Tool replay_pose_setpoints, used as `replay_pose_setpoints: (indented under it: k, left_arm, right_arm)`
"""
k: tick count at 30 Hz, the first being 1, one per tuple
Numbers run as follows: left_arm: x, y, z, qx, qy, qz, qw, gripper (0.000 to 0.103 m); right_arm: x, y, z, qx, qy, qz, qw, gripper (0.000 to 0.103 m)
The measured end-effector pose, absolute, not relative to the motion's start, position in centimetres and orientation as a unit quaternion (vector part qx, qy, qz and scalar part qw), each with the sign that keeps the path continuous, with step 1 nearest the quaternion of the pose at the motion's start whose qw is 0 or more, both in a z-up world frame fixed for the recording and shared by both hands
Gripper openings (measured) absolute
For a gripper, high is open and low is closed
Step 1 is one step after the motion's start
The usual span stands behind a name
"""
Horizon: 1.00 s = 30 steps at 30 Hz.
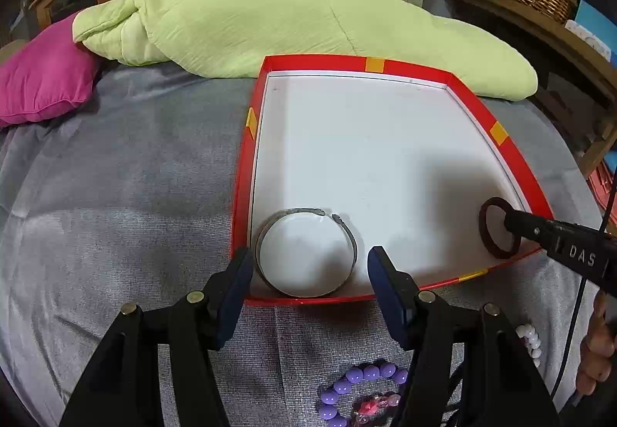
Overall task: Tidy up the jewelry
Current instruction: 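Carry the maroon bangle into the red box with the right tool while the left drops the cuff, then grasp the white bead bracelet with the right tool while the left tool grasps the purple bead bracelet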
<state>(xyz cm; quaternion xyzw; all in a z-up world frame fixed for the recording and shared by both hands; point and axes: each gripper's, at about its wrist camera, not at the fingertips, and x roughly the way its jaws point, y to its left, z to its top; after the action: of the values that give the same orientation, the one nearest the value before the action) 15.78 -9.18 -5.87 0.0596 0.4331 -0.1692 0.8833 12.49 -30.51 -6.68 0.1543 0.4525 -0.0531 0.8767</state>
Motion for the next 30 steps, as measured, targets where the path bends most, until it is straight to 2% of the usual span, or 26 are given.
replay_pose_setpoints:
  k: [2,6,18,30]
  left_arm:
    - [15.7,-9.1,-5.8,0.063,0.431,-0.172,0.884,0.063]
    - [15.2,-8.4,-5.1,0.063,0.425,-0.186,0.884,0.063]
    - [13.1,-3.2,-4.3,0.092,0.408,-0.142,0.897,0.064]
    - [8.9,-2.8,-5.3,0.134,0.418,-0.179,0.88,0.064]
  right_arm:
    - [12.3,-30.7,-6.5,0.162,0.447,-0.054,0.878,0.009]
    - [11.4,-31.4,-5.6,0.173,0.431,-0.049,0.884,0.021]
    - [7.6,-32.6,-3.9,0.191,0.41,-0.041,0.891,0.021]
    - [2.0,-30.6,-5.5,0.167,0.448,0.001,0.878,0.021]
